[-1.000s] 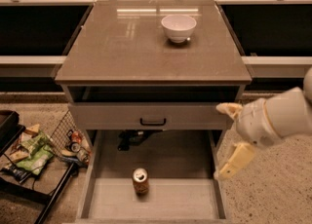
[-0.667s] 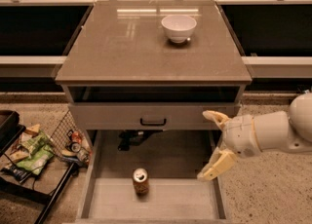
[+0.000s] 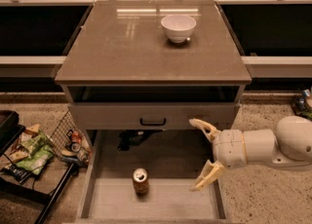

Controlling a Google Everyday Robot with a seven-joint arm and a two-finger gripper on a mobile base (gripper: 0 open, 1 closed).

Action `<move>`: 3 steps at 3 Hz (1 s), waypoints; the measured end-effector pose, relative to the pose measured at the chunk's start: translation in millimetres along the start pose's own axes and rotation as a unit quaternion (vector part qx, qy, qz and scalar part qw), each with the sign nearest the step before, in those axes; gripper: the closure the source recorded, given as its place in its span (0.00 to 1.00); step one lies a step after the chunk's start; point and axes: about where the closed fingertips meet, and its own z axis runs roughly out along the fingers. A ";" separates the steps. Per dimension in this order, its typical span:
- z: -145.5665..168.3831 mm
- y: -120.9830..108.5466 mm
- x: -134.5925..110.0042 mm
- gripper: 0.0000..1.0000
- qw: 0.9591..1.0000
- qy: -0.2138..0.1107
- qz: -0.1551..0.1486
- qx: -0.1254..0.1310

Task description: Pick orange can from middle drawer and place on counter

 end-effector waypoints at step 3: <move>67.5 19.1 63.9 0.00 0.998 0.037 0.052 -0.019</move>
Offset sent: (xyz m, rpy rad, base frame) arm 0.0032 0.0290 -0.0766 -0.1545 0.1414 -0.0238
